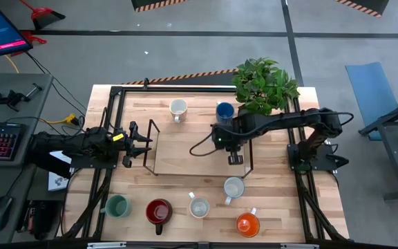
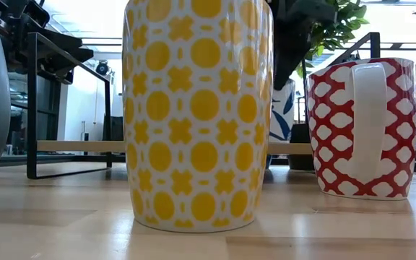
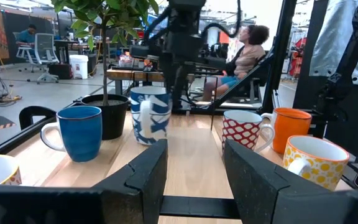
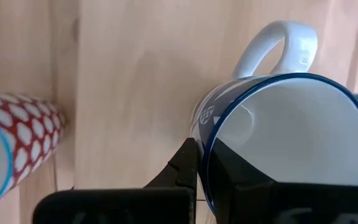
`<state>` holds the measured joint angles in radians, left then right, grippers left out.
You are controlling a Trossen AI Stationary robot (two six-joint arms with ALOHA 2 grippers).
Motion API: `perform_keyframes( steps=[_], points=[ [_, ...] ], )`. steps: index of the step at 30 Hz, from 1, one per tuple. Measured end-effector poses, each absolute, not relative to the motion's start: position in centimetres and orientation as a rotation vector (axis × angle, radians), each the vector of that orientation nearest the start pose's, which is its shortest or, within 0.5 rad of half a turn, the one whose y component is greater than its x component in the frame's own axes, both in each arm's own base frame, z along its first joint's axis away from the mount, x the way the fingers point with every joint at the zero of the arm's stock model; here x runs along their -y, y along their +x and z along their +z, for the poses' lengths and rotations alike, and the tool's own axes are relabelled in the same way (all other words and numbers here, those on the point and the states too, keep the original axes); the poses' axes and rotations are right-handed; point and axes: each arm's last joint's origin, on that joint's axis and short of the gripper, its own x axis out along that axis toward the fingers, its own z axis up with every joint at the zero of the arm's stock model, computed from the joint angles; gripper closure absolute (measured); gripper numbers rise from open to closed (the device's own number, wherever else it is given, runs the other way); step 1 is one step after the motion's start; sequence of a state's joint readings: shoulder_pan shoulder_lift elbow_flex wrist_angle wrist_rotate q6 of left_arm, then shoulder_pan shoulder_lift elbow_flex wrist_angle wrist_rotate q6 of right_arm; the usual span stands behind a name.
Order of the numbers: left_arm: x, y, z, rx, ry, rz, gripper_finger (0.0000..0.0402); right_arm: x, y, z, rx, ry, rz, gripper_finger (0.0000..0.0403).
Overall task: Place coffee mugs
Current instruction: Put the blue and white patterned mug on the shelf
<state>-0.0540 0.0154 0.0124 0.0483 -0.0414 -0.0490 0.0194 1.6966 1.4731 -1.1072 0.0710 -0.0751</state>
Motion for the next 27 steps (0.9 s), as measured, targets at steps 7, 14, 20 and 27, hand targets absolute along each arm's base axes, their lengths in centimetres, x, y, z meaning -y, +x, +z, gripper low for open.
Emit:
perform_keyframes(
  steps=[7,14,20,27],
  points=[
    [0.4,9.8,17.1,0.044,-0.051,-0.014,0.0252,0.8,32.3,26.5,-1.372,-0.022,-0.037,0.0403],
    [0.4,9.8,17.1,0.044,-0.052,-0.014,0.0252,0.4,32.0,26.3,-1.354,-0.058,-0.031,0.0403],
    [0.4,9.8,17.1,0.045,-0.051,-0.013,0.0252,0.5,31.4,26.8,-1.357,-0.050,-0.033,0.0403],
    [0.4,9.8,17.1,0.045,-0.052,-0.013,0.0252,0.6,31.1,26.8,-1.377,-0.029,-0.051,0.0403]
  ],
)
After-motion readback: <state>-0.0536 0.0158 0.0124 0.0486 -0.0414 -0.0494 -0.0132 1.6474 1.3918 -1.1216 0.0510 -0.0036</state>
